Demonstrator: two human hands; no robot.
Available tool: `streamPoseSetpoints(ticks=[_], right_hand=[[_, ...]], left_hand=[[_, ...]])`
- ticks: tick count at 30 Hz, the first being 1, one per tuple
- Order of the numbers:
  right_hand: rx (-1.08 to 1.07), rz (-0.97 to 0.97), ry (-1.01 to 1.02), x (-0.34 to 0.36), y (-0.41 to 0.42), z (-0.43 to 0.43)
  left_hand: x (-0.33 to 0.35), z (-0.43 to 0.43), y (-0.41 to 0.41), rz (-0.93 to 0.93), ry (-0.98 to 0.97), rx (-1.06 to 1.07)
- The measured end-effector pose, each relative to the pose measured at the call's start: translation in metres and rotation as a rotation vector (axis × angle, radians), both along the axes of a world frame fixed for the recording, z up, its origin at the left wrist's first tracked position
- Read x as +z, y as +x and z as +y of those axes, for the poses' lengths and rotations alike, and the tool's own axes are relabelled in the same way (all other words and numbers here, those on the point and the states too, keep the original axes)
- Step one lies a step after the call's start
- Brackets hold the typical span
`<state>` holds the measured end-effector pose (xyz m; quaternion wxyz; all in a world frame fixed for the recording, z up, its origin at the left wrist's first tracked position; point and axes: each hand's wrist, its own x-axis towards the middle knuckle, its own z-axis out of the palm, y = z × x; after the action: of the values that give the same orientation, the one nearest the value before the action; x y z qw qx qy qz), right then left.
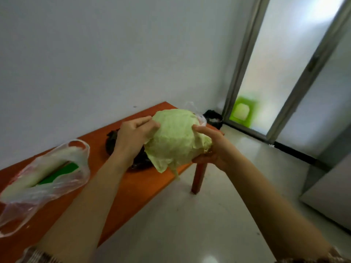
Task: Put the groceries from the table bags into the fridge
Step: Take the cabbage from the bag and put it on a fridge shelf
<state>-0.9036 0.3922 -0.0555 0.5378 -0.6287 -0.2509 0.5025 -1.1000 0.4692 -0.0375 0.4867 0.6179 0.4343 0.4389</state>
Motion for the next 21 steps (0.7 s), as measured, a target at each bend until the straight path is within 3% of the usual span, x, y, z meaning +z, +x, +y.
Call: streamPoseSetpoints(ticks=[7,21], right_hand=[[-0.341,-0.237,0.062,0.055,0.147,-0.125],[-0.799,-0.607,-0.008,0.126,0.477,-0.287]], left_hand=[[0.012,-0.056,0.176,-0.172,-0.129,-0.468],[0.043,-0.156,0.604,-0.273,-0.23,-1.024]])
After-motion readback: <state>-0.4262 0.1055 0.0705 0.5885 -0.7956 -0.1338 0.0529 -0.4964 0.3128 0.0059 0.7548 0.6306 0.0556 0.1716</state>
